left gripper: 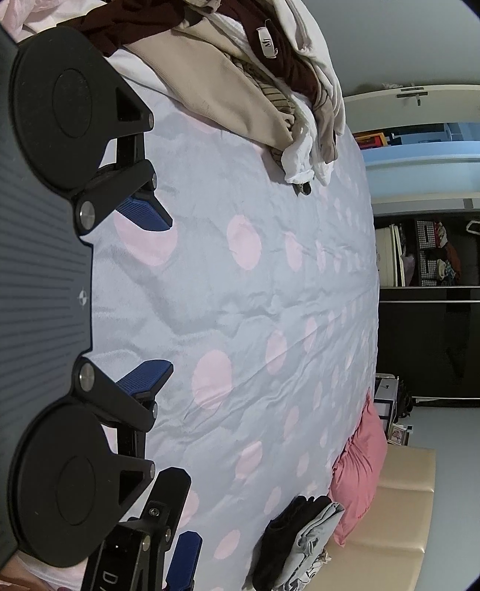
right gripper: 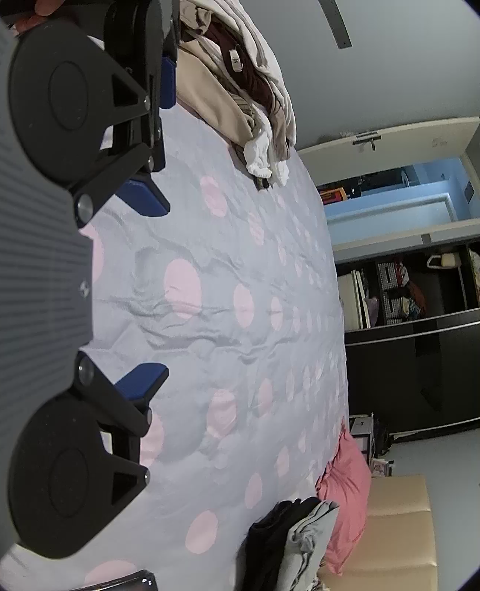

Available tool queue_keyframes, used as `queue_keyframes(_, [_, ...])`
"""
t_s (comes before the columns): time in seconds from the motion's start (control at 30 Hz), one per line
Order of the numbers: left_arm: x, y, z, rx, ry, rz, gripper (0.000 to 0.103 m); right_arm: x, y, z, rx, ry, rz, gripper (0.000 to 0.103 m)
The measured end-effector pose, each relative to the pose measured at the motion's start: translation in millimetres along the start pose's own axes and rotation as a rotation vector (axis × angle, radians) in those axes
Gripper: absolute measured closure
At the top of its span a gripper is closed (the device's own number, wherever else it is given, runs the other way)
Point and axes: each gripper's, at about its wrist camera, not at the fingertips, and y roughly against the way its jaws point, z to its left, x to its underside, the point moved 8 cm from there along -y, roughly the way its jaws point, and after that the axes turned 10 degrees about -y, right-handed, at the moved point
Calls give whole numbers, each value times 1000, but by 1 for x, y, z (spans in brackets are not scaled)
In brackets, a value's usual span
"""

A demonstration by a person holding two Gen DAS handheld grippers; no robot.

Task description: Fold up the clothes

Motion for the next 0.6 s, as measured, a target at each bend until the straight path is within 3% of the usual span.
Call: queue_keyframes(0.6, [-4, 3, 0, -7, -3, -13, 27, -4, 6, 6, -21, 7, -26, 14])
